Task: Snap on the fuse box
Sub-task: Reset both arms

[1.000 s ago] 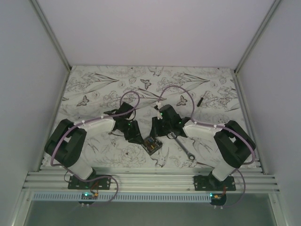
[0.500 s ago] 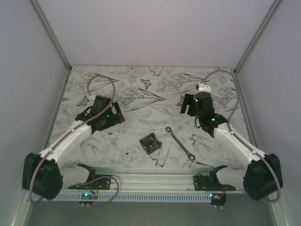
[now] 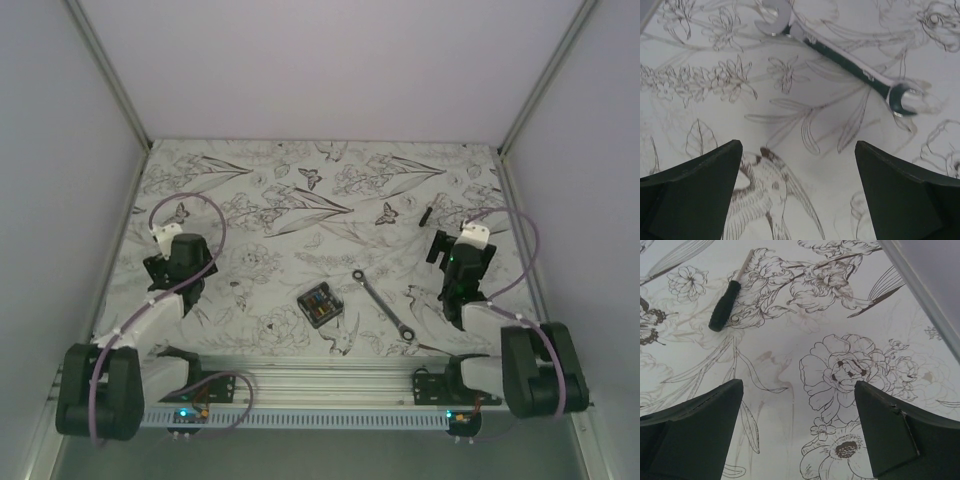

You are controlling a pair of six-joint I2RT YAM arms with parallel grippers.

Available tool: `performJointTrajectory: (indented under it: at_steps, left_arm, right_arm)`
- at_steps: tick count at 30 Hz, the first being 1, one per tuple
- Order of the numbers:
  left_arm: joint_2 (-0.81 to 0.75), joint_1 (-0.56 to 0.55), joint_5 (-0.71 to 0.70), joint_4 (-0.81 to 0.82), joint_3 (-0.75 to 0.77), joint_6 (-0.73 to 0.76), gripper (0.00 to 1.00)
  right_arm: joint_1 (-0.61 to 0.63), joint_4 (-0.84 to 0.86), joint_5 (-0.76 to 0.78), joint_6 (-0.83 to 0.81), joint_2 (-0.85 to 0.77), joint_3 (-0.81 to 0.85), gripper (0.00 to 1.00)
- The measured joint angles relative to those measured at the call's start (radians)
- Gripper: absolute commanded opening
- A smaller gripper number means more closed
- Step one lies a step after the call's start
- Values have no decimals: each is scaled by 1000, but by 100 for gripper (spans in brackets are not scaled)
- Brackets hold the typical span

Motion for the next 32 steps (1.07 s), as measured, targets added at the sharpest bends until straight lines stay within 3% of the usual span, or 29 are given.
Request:
performJointTrajectory:
  at_steps: [4,10,18,32]
  left_arm:
    - [110,37,9,188,-12,94,100]
    - [305,41,141,475,-26,226,100]
    - [422,34,376,678,-32,370,100]
    - [422,34,443,721,-34,406,100]
  right_arm:
    - [-2,261,-23,-34,133,-77,99]
    - [-2,514,-124,-87,279,-91,99]
    - [-36,534,-195,-93,311,-64,99]
    - [-36,534,-214,-93,311,-63,99]
